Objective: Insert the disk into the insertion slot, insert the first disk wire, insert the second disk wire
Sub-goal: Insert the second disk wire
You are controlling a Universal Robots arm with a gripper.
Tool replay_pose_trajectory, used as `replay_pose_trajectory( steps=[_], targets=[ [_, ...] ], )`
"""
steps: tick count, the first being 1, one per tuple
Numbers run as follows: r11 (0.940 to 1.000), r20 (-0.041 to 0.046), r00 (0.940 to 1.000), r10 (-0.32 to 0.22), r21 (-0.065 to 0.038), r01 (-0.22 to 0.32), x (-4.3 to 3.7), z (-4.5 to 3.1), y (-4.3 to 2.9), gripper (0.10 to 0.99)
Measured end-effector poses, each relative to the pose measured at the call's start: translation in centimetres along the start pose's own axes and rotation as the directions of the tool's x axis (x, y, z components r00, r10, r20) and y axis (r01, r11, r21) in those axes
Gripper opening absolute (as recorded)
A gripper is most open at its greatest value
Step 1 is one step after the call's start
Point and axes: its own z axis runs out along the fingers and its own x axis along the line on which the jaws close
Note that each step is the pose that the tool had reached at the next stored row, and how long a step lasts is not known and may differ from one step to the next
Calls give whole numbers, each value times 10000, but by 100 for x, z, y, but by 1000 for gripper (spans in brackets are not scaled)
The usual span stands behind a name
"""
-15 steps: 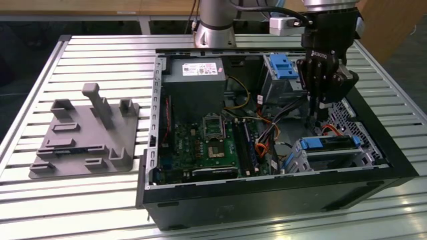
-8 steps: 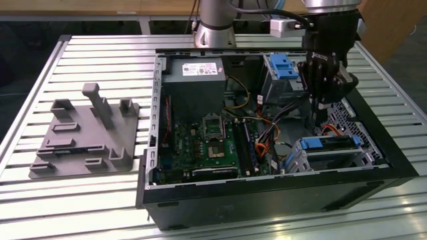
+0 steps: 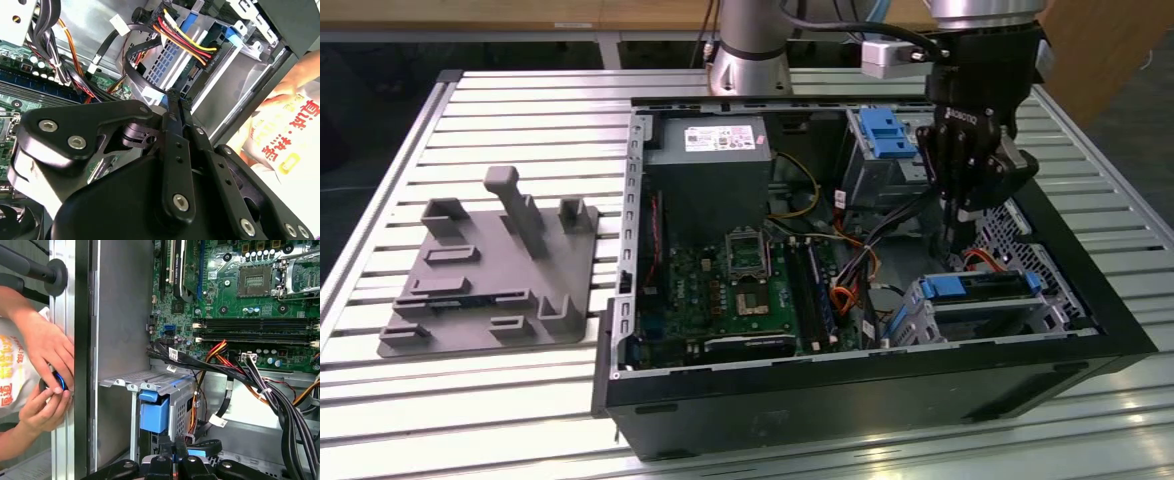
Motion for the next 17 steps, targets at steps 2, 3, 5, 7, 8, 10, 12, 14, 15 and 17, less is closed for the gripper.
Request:
replay_pose_trajectory(
  steps=[2, 3, 5, 7, 8, 10, 12, 14, 15, 17],
  targets=[
    [10000, -1, 10000, -5, -9, 5, 1, 1, -4, 145],
    [10000, 5, 10000, -35, -68, 35, 2, 3, -22, 145],
    [9995, 22, 9999, -137, -294, 138, 4, 8, -78, 145],
    [9983, 45, 9997, -243, -521, 245, 5, 14, -135, 145],
    [9976, 54, 9996, -292, -626, 295, 6, 17, -164, 145],
    [9959, 75, 9993, -380, -815, 385, 8, 23, -225, 145],
    [9940, 96, 9989, -460, -986, 467, 9, 29, -287, 145],
    [9922, 113, 9986, -525, -1127, 534, 11, 35, -338, 145],
    [9920, 121, 9985, -529, -1140, 540, 12, 36, -346, 145],
    [9921, 192, 9985, -507, -1142, 525, 18, 38, -349, 145]
  ],
)
